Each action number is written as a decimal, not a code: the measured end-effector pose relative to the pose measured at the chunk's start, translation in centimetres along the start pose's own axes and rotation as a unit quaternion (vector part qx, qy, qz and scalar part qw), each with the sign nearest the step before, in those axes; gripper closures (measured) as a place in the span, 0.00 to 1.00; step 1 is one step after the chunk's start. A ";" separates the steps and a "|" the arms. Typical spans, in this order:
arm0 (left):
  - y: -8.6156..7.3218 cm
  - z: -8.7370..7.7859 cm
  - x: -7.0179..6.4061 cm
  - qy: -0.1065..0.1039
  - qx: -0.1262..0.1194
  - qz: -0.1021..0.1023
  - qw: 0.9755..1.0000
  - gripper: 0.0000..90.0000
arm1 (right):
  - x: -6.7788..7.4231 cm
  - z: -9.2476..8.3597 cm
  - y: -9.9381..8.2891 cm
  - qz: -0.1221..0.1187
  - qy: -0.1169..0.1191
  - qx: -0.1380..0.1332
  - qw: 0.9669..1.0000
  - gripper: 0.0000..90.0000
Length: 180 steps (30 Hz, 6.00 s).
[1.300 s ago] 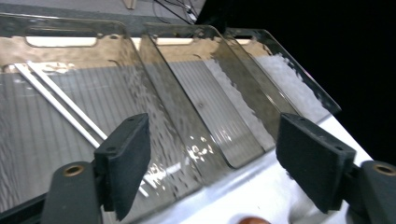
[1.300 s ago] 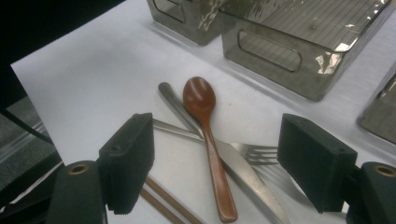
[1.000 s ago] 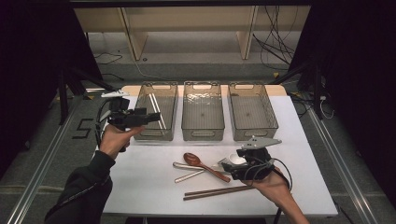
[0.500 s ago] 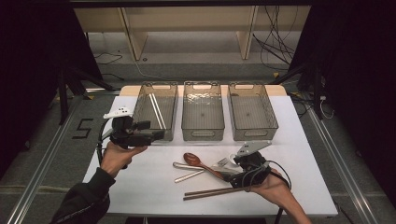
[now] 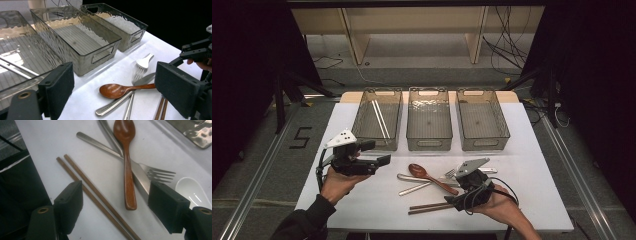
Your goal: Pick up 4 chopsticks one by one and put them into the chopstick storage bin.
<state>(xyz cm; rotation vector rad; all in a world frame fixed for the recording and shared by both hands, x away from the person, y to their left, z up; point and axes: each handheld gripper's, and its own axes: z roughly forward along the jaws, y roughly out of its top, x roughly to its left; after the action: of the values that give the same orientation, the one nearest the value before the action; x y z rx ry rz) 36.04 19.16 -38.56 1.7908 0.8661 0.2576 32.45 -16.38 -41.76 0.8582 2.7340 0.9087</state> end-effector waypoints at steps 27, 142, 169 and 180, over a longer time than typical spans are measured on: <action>-1.4 -0.6 -1.0 -0.001 0.001 0.023 1.000 0.17 | 1.2 1.8 -0.7 -0.034 0.011 0.081 0.996 0.47; -1.5 3.0 -4.2 -0.090 0.026 -0.022 0.995 0.18 | 1.6 0.1 2.7 -0.031 -0.029 -0.068 0.997 0.96; -1.6 5.6 -4.2 -0.155 0.027 -0.087 0.984 0.54 | 2.8 0.5 4.3 -0.019 -0.005 -0.115 0.993 0.96; -1.7 5.9 -4.3 -0.170 0.030 -0.082 0.982 0.67 | 3.1 0.6 4.6 -0.020 0.001 -0.126 0.992 0.96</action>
<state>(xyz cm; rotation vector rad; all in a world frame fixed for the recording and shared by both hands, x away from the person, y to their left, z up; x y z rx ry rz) 35.49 12.22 -41.46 1.7402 0.7737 -0.1788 32.25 -11.36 -39.43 0.7530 2.5534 1.2126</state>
